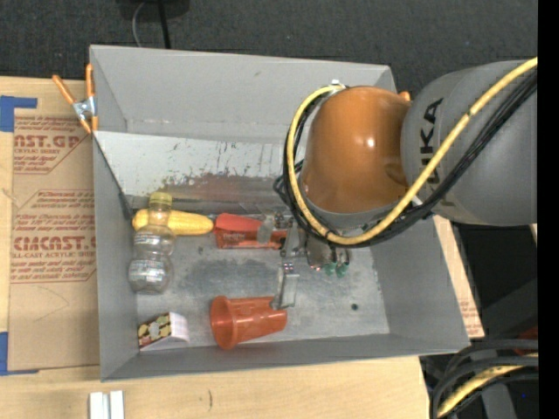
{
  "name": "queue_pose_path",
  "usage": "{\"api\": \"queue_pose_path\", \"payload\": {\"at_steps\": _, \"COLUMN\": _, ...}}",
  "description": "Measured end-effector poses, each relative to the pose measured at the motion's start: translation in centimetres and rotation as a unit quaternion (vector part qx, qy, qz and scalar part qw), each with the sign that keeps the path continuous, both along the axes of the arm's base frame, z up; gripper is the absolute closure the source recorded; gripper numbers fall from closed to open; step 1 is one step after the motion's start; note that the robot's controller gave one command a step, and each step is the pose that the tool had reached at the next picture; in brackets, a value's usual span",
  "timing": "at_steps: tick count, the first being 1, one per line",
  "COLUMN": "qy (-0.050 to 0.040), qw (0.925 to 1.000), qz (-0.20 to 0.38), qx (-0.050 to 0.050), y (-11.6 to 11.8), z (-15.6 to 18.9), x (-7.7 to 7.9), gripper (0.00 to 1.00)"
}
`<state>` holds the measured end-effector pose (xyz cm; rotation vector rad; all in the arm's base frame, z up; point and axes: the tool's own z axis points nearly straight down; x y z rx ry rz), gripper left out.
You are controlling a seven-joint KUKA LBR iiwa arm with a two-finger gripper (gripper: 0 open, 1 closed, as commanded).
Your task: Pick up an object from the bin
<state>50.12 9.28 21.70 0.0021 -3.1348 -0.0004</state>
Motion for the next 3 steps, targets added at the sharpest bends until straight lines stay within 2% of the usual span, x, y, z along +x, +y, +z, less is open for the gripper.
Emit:
{"api": "queue_pose_path", "payload": {"at_steps": 1, "qy": -0.0038, "qw": 1.0000, "qz": -0.001, "qx": 0.000, "y": 0.0, "z": 0.4, "x": 0.2, "gripper": 0.00}}
{"api": "queue_pose_path", "payload": {"at_steps": 2, "qy": -0.0063, "qw": 0.9999, "qz": -0.013, "qx": 0.001, "y": -0.5, "z": -3.8, "x": -0.3, "gripper": 0.00}}
{"api": "queue_pose_path", "payload": {"at_steps": 3, "qy": -0.0045, "qw": 0.9998, "qz": -0.019, "qx": 0.001, "y": -0.5, "z": -10.0, "x": -1.0, "gripper": 0.00}}
